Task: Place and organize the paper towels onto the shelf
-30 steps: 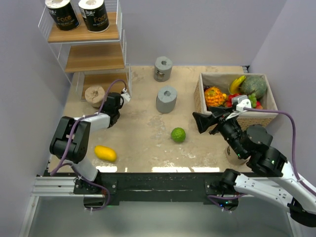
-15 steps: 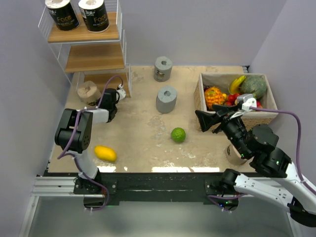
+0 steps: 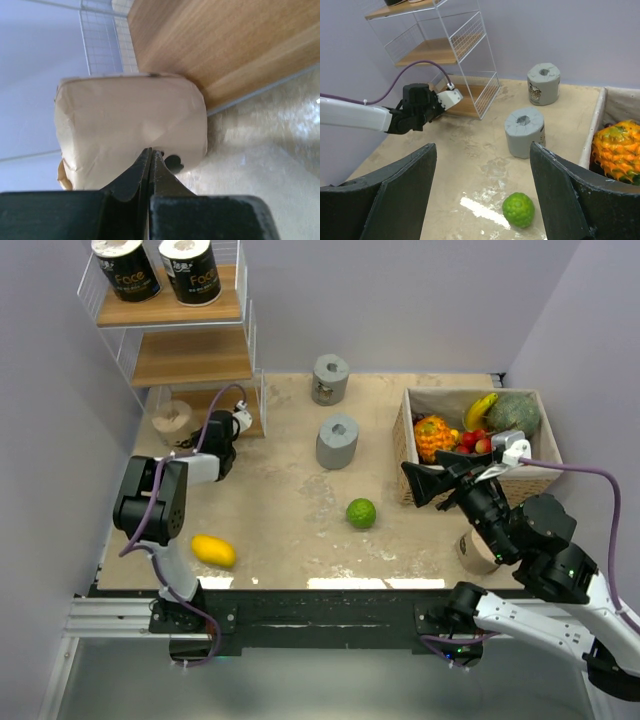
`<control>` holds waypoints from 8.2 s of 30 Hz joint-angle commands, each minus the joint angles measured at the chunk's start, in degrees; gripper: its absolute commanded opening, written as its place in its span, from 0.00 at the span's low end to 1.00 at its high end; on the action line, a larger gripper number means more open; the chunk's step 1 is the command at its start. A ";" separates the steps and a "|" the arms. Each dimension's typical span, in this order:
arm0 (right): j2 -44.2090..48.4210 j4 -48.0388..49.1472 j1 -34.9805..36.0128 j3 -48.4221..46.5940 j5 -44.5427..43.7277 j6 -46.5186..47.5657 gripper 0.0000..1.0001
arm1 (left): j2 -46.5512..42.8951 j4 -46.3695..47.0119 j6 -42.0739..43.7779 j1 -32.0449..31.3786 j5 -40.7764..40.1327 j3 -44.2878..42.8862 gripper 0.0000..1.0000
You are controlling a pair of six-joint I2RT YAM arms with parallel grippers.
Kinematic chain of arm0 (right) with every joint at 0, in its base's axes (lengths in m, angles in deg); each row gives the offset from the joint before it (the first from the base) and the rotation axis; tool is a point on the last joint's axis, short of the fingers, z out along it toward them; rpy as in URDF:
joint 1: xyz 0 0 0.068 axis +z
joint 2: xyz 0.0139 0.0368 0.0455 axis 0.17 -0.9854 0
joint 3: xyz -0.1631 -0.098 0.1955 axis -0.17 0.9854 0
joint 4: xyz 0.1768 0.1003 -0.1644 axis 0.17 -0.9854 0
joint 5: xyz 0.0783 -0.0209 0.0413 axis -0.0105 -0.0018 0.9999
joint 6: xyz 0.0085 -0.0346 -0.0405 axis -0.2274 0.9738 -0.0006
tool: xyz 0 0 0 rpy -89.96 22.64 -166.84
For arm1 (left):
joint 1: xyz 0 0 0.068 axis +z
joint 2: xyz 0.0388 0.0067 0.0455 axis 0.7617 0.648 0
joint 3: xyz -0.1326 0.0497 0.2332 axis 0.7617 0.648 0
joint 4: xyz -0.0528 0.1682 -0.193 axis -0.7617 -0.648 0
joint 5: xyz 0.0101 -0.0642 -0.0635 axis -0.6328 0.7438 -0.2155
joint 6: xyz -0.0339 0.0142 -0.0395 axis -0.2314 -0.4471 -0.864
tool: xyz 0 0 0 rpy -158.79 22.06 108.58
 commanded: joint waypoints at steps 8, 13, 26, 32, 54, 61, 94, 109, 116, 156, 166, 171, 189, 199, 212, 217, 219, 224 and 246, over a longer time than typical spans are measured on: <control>0.98 -0.40 -0.07 -1.21 -0.01 0.92 0.78 | -9.31 -6.32 -3.85 1.52 -1.47 6.40 0.00; 2.73 -1.90 -0.07 -2.35 -0.88 1.81 0.78 | -6.68 -8.17 -3.42 1.61 -2.87 5.34 0.00; 2.30 -0.32 -0.07 -1.29 -2.20 3.21 0.78 | -0.61 0.34 0.79 2.14 -4.98 -1.15 0.00; 1.25 0.65 -0.07 -1.38 -2.73 3.04 0.78 | 3.96 5.80 3.00 2.14 -3.85 -7.13 0.00; 2.03 0.21 -0.07 -1.56 -2.29 2.51 0.78 | -0.26 2.46 3.88 3.98 -8.94 0.43 0.00; 1.42 0.48 -0.07 -1.90 -2.55 3.82 0.79 | 4.13 4.92 5.28 4.60 -8.15 -3.44 0.00; -1.57 -2.43 -0.07 -2.88 -1.32 -1.36 0.79 | -0.06 -1.13 -13.34 3.37 -2.70 -4.33 0.00; -10.88 -6.64 -0.07 -0.68 -2.73 -7.95 0.79 | -20.46 -22.64 -45.68 2.67 4.06 1.65 0.04; -13.69 -10.67 -0.07 0.90 -6.68 -12.25 0.79 | -34.61 -32.87 -56.75 2.58 16.51 6.65 0.11; -22.84 -38.64 -49.71 4.94 -7.21 -41.35 0.79 | -51.58 -36.29 -73.73 4.17 51.54 10.97 0.99; -25.74 -35.22 -55.26 8.45 -6.86 -39.51 0.83 | -53.42 -36.03 -72.59 3.28 47.41 11.23 0.95; -24.95 -32.14 -55.26 11.36 -5.81 -38.28 0.84 | -54.66 -35.95 -72.24 3.20 45.46 11.58 0.95; -23.89 -34.86 -56.93 12.59 -7.04 -42.14 0.83 | -54.84 -34.81 -72.41 2.93 45.90 12.55 0.92; -27.06 -40.21 -56.93 10.66 -6.52 -46.27 0.82 | -53.61 -35.15 -72.15 2.84 49.07 11.94 0.93; -29.42 -31.97 -57.02 16.89 -3.00 -44.43 0.73 | -53.25 -36.30 -71.80 2.76 49.69 11.06 0.94; -32.68 -31.43 -56.94 17.25 -4.22 -44.07 0.57 | -53.43 -36.30 -71.62 2.67 49.68 11.41 0.94; -31.90 -31.34 -57.02 17.08 -5.01 -43.55 0.47 | -53.61 -36.21 -71.62 2.67 49.33 11.41 0.94; -27.95 -33.53 -56.93 13.65 -8.70 -41.88 0.32 | -53.87 -36.39 -71.45 2.67 49.07 11.32 0.94; -19.94 -31.43 -56.67 -4.10 0.95 -18.94 0.03 | -56.33 -36.74 -71.45 2.49 48.37 11.58 0.96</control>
